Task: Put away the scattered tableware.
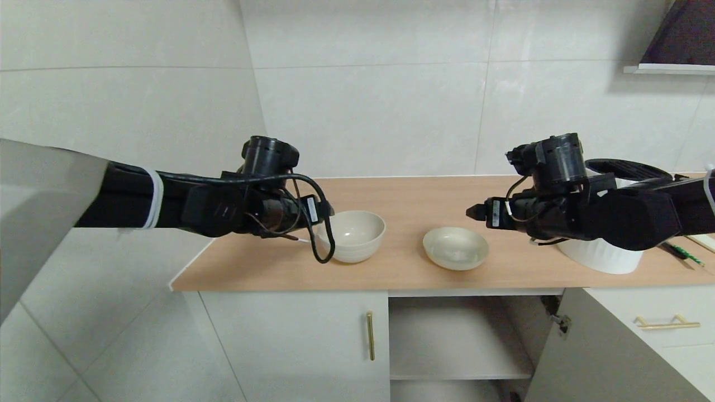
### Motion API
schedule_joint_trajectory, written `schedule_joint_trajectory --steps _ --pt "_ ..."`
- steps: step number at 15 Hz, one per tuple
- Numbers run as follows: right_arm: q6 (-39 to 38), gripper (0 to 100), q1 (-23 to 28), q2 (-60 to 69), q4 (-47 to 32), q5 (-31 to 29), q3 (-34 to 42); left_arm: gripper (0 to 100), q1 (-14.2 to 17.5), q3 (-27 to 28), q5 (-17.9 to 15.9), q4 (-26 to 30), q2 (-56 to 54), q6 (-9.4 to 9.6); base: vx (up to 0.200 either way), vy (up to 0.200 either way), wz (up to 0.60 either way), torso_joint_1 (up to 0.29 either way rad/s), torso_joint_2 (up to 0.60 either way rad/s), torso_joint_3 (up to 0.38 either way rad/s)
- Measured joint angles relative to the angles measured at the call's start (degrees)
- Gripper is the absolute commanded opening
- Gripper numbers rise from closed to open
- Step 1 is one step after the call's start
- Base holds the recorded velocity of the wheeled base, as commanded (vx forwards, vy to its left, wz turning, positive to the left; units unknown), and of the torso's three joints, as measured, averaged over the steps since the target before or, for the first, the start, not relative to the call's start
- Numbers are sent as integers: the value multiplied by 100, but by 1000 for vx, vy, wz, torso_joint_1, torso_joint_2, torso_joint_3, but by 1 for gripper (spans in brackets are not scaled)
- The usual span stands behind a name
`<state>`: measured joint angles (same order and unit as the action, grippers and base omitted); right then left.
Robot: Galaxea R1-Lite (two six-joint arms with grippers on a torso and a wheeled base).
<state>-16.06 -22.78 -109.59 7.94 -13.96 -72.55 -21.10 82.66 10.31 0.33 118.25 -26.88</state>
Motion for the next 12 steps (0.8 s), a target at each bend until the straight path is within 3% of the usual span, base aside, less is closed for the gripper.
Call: schedule_joint_trajectory --steps 6,11,12 --pt "-4 100 -4 -162 71 -128 -5 100 -61 187 22 -394 746 -44 0 0 0 0 0 0" --pt "2 100 -4 -201 66 -158 13 100 -61 206 24 -407 905 -51 0 0 0 0 0 0" --pt "0 100 -4 -201 68 -161 13 0 -61 206 27 -410 909 -56 0 0 0 0 0 0"
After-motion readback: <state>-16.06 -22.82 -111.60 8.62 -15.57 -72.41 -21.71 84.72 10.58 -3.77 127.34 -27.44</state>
